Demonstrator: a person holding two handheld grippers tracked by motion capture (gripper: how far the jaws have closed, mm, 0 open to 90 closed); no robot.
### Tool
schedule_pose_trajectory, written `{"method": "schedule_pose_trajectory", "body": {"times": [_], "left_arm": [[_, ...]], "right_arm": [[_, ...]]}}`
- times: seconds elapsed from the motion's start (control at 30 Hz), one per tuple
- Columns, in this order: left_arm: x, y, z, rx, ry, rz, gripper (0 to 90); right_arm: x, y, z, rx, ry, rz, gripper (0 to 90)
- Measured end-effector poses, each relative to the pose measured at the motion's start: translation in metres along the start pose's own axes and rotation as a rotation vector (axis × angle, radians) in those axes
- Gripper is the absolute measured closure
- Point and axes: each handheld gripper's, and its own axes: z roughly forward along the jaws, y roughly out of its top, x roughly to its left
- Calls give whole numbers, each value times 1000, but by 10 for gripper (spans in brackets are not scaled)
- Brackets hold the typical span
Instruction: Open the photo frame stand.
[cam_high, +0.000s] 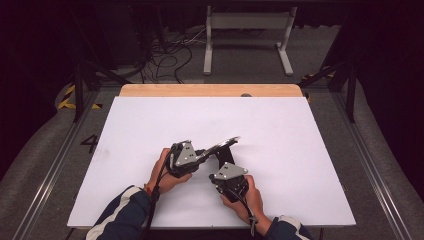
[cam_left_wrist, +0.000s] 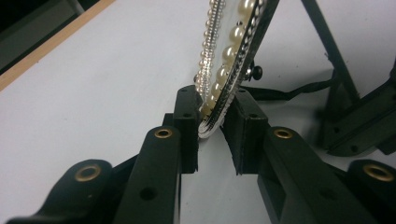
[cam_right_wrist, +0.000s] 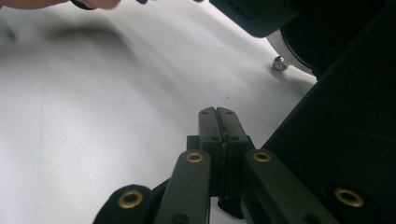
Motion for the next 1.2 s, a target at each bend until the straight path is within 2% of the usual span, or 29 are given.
{"method": "schedule_pose_trajectory", "body": {"times": [0.23, 0.37, 0.43, 0.5, 0.63, 0.77, 0.93, 1.2], "left_arm": [[-2, 3, -2, -28, 1, -1, 629], [-4, 4, 2, -24, 26, -16, 511], [-3, 5, 3, -29, 24, -19, 491], [-3, 5, 3, -31, 18, -26, 495], [-3, 4, 2, -19, -15, -11, 695], [-2, 3, 1, -17, -20, -4, 763], [-4, 4, 1, -7, -17, 10, 766], [-7, 6, 1, 6, -15, 34, 767]], "right_arm": [[-1, 0, 1, -2, 11, 7, 900], [-1, 0, 2, -1, 8, 9, 900], [0, 0, 3, -1, 4, 13, 900], [0, 0, 3, -2, 6, 20, 900], [-1, -1, 3, -3, 8, 21, 900], [-3, -1, 2, 0, 13, 36, 900], [-8, -3, 1, 0, 28, 67, 900], [-13, -7, -1, 5, 28, 60, 900]]}}
